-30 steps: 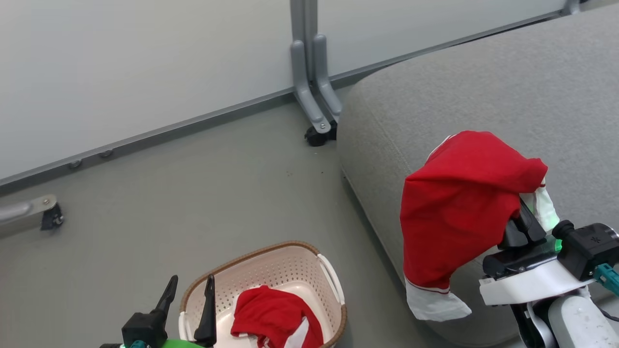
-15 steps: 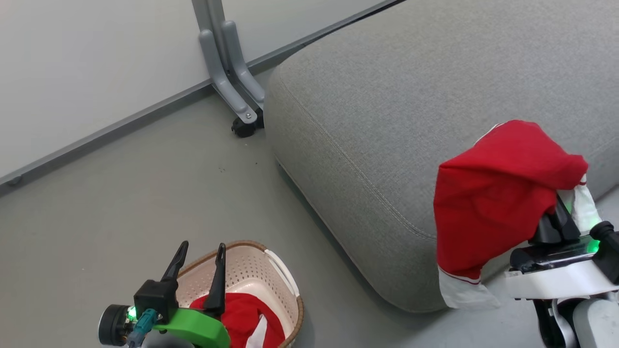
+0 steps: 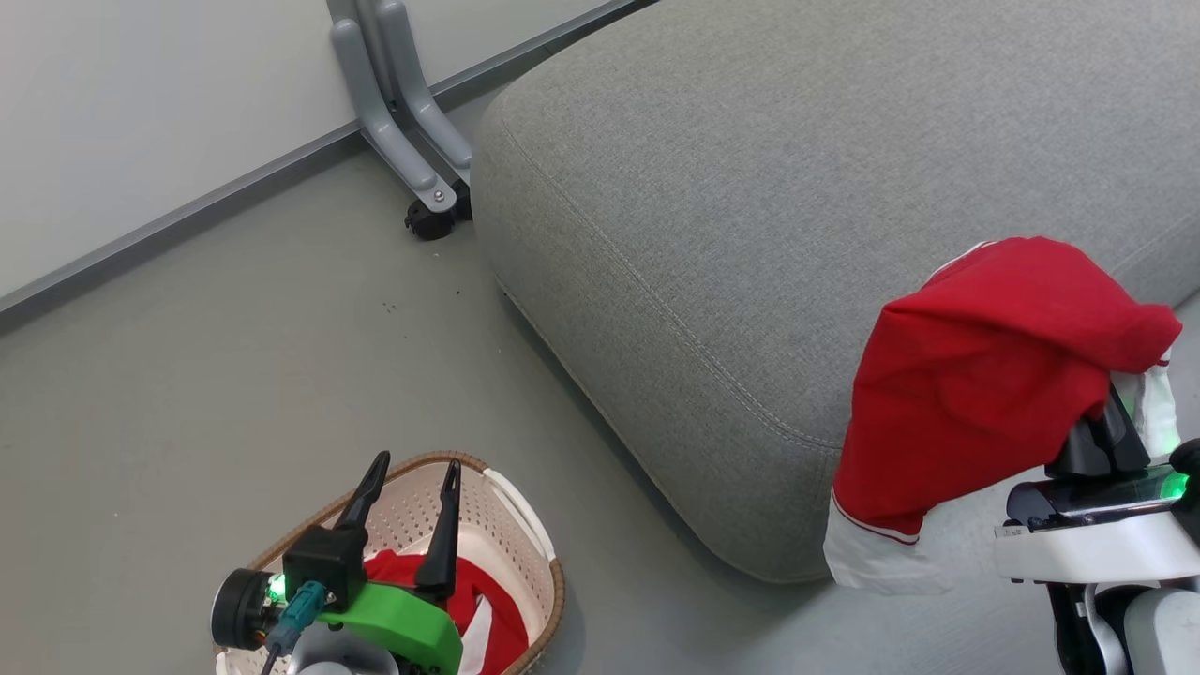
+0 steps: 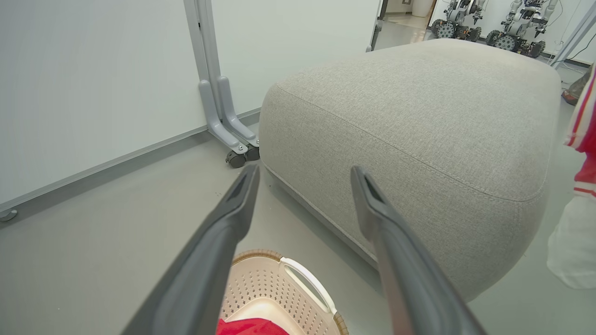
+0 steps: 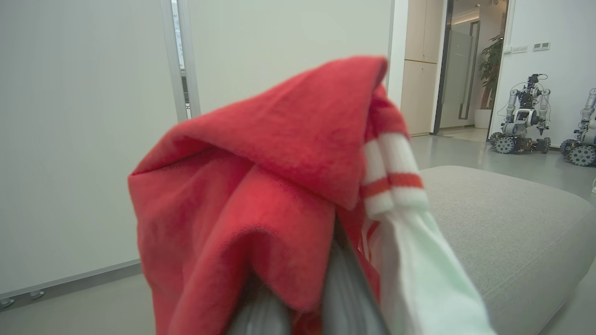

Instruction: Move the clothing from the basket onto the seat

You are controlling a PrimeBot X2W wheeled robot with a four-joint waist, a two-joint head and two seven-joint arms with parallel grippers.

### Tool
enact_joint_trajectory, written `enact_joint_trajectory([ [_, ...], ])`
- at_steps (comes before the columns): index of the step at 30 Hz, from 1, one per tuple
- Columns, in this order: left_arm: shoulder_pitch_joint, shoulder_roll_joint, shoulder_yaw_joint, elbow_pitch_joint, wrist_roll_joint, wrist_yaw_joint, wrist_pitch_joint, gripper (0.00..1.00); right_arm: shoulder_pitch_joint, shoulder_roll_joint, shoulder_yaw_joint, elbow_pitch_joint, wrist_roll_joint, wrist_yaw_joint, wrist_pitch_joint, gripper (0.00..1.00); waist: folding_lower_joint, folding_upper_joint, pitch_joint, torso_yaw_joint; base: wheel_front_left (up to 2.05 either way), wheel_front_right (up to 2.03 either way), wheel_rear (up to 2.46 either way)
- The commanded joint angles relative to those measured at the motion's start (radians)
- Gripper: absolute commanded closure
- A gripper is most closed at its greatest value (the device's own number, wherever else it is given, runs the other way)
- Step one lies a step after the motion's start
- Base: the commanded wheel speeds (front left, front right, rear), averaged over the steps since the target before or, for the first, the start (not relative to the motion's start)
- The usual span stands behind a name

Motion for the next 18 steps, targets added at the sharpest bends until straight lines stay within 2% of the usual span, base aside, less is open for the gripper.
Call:
enact_joint_trajectory([
  [1, 0.002, 0.004, 0.002, -0.001, -0.01, -0.002, 0.0, 0.0, -0.008, -0.001, 0.001, 0.0, -0.007, 0.0, -0.003, 1.0, 0.0, 0.0, 0.001, -0.001, 0.0, 0.0, 0.0],
  [10, 0.017, 0.004, 0.034, -0.057, 0.008, -0.002, 0.0, 0.0, -0.107, -0.054, 0.034, 0.048, -0.039, 0.0, -0.003, 1.0, 0.0, 0.0, 0.032, -0.014, 0.0, 0.0, 0.0],
  [18, -0.016, 0.04, 0.031, -0.134, 0.041, -0.003, 0.0, 0.0, -0.287, -0.075, 0.032, 0.129, -0.012, 0.0, -0.003, 1.0, 0.0, 0.0, 0.136, -0.015, 0.0, 0.0, 0.0],
])
